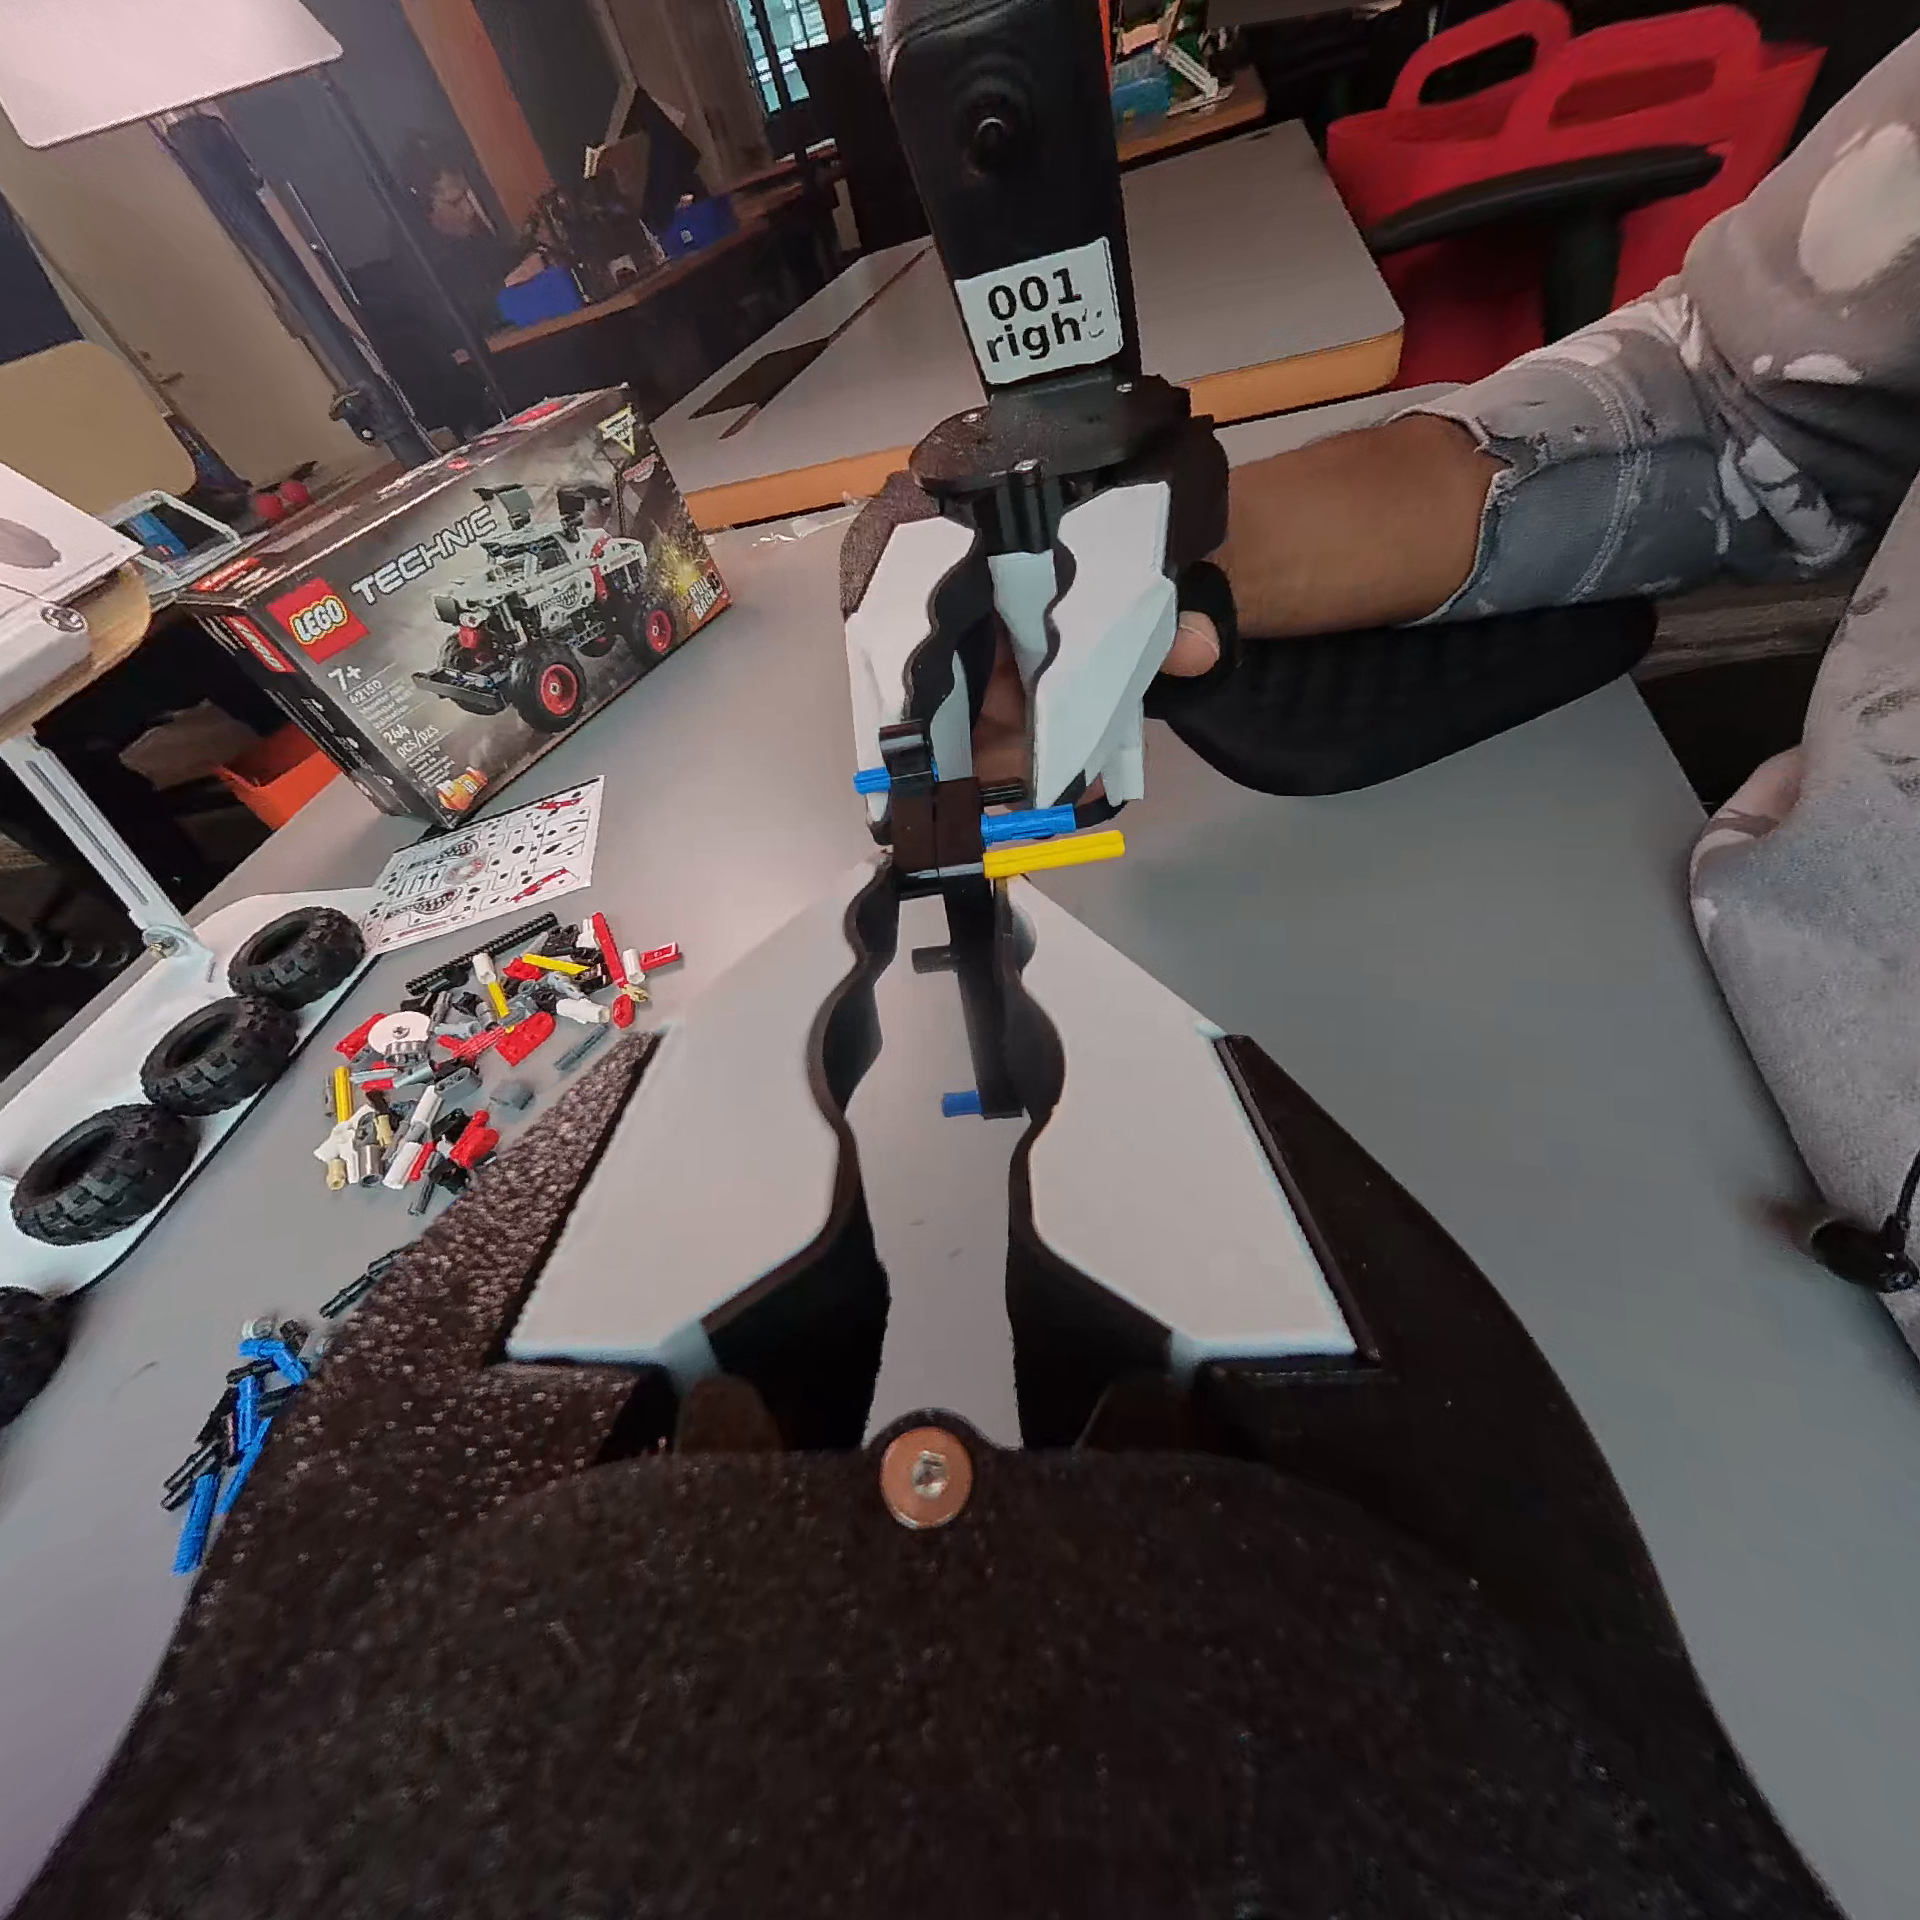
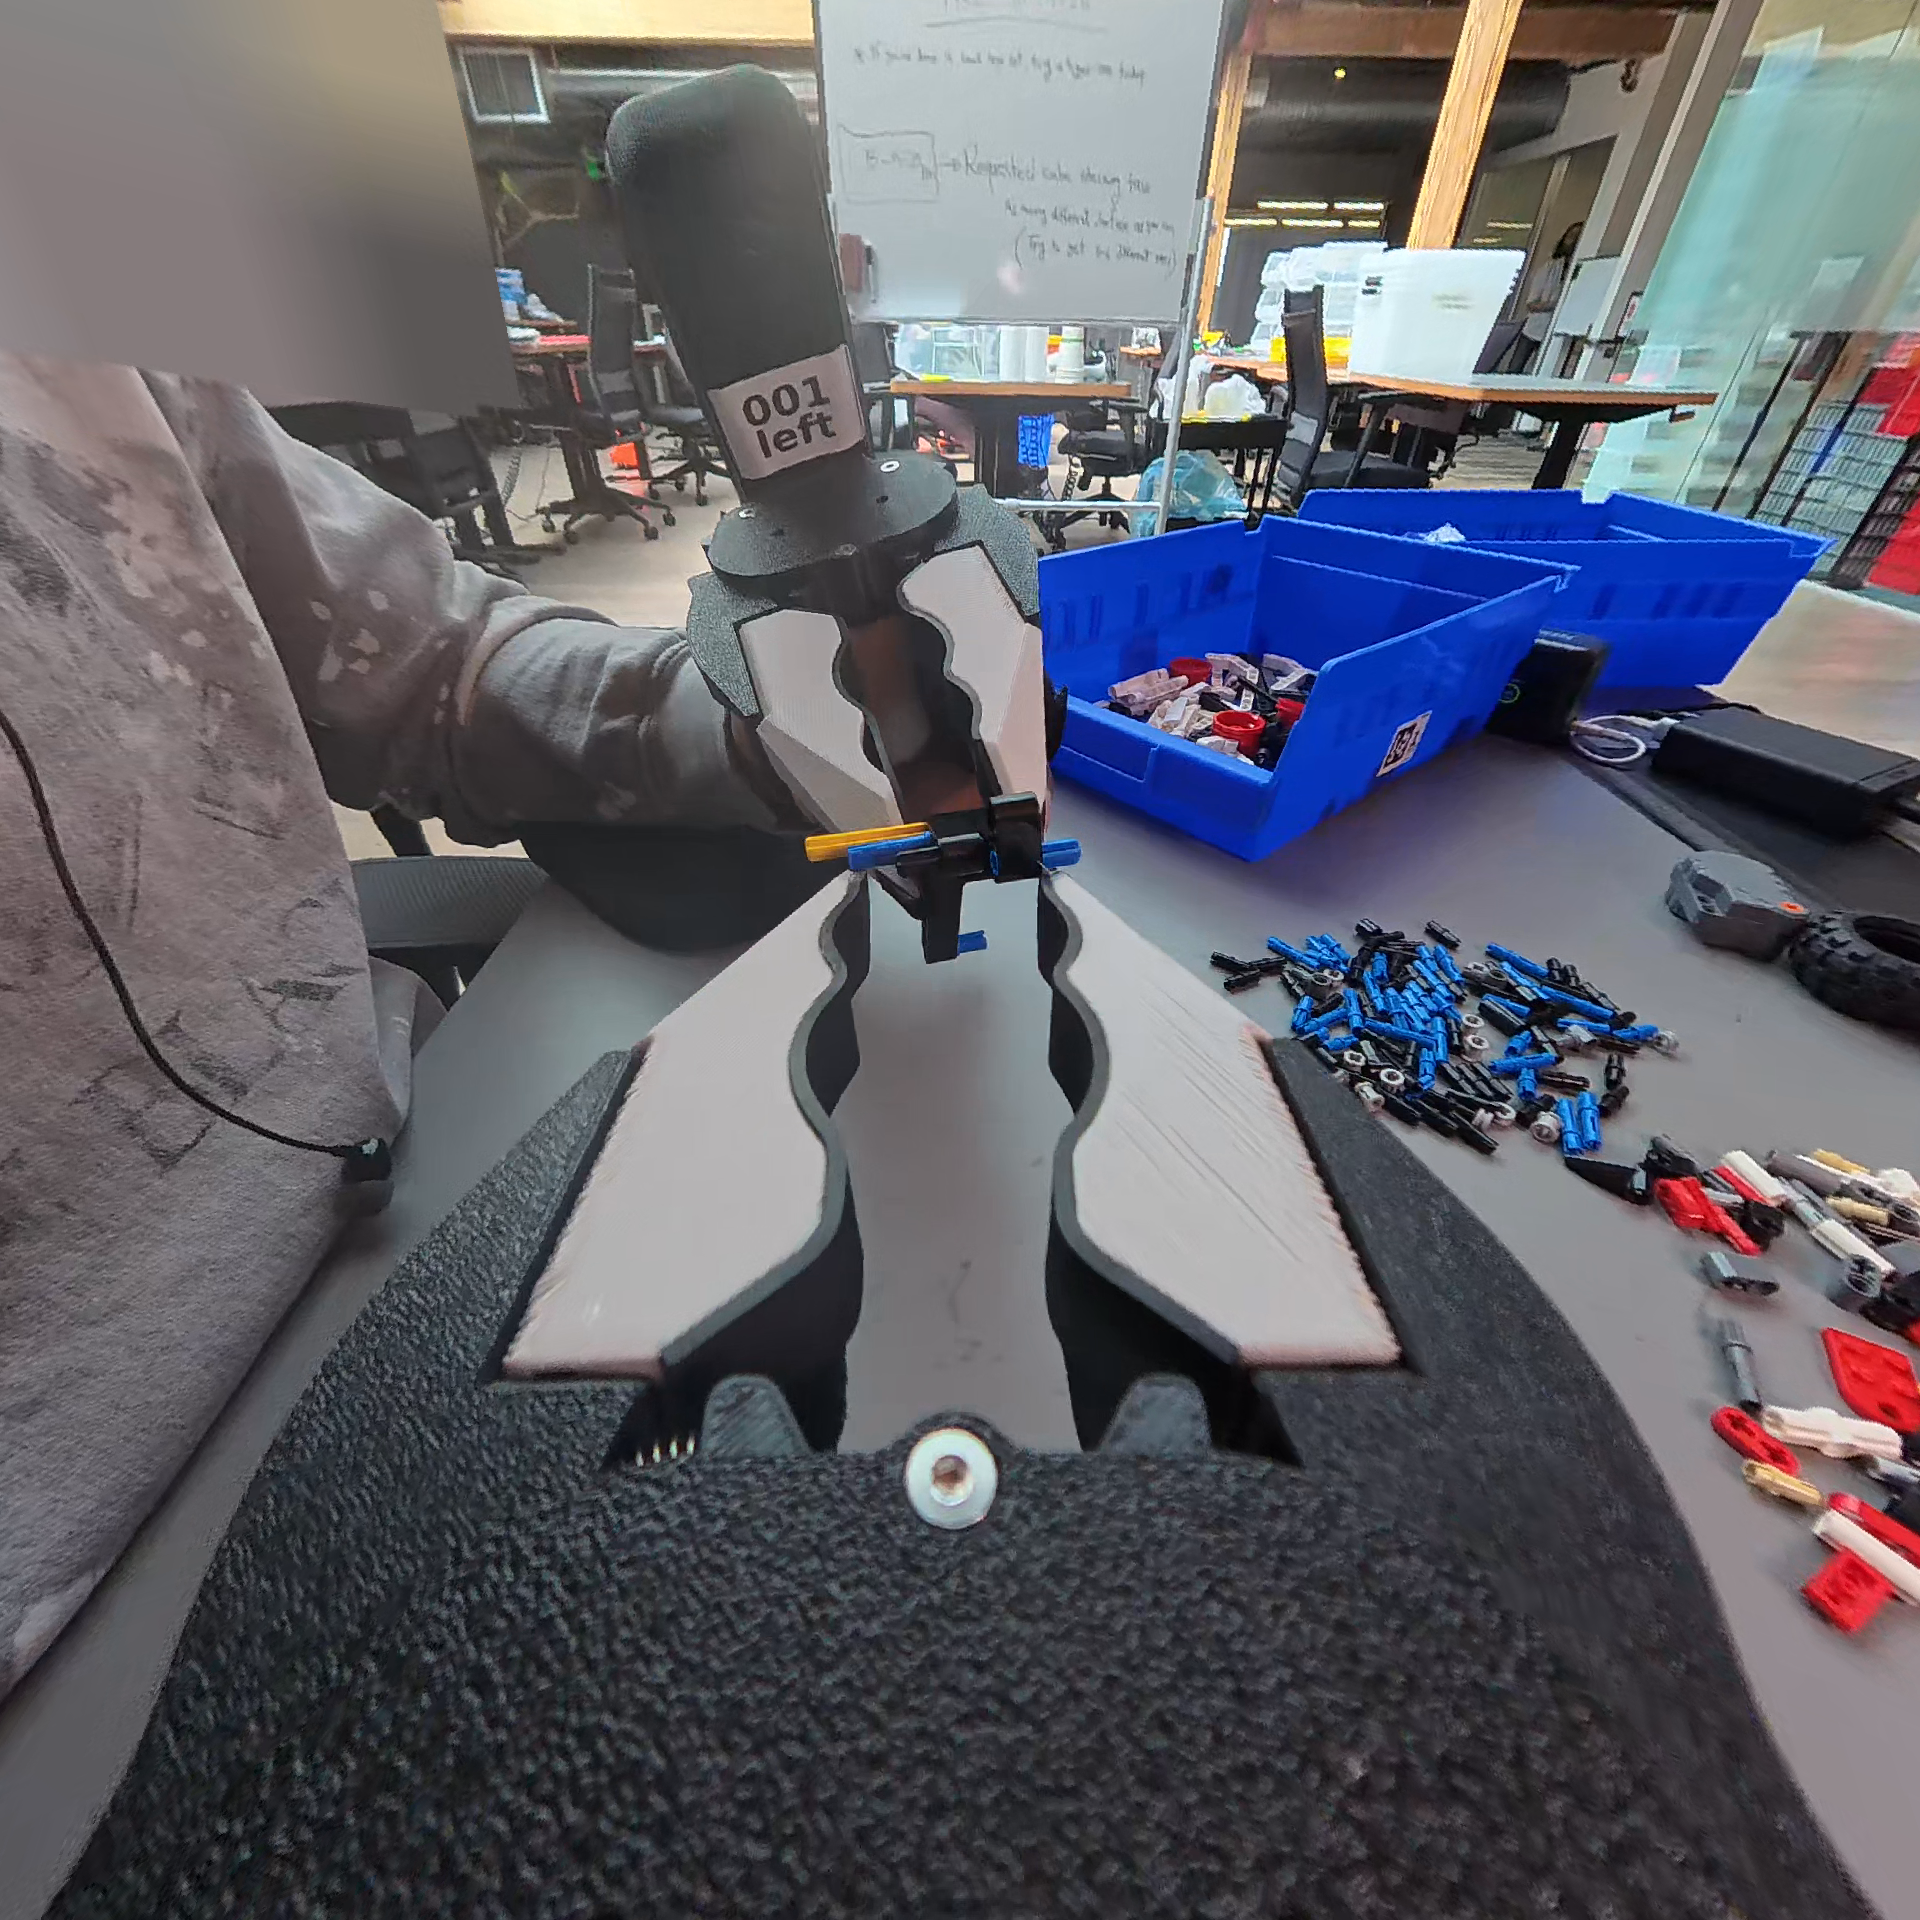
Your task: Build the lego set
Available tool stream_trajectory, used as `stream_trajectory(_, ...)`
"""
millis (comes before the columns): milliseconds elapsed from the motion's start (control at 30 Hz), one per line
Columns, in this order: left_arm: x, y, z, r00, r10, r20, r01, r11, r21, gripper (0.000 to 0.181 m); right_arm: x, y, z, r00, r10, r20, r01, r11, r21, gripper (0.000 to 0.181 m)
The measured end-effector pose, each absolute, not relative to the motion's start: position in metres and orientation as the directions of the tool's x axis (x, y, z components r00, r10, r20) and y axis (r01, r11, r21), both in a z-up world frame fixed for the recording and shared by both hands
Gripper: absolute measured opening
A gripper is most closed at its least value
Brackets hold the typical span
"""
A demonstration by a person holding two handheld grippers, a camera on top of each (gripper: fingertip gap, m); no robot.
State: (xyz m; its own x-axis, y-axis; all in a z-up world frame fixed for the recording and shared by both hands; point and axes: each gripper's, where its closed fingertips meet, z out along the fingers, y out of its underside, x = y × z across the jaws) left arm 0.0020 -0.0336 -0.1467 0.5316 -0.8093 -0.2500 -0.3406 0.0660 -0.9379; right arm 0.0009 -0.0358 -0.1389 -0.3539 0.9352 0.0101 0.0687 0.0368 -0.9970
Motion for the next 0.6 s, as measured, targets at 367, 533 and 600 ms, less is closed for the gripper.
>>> stream_trajectory(367,0.008,-0.040,-0.133,0.490,-0.869,-0.068,-0.137,0.001,-0.991,0.018,0.003,-0.041,-0.123,-0.359,0.933,0.020,0.001,0.022,-1.000,0.024)
stream_trajectory(533,-0.003,-0.032,-0.104,0.254,-0.851,0.459,0.378,-0.350,-0.857,0.018,-0.004,-0.030,-0.122,-0.302,0.951,-0.068,0.019,-0.066,-0.998,0.031)
stream_trajectory(600,-0.020,-0.023,-0.092,0.129,-0.809,0.574,0.549,-0.423,-0.721,0.017,-0.008,-0.033,-0.132,-0.313,0.942,-0.123,0.085,-0.101,-0.991,0.040)
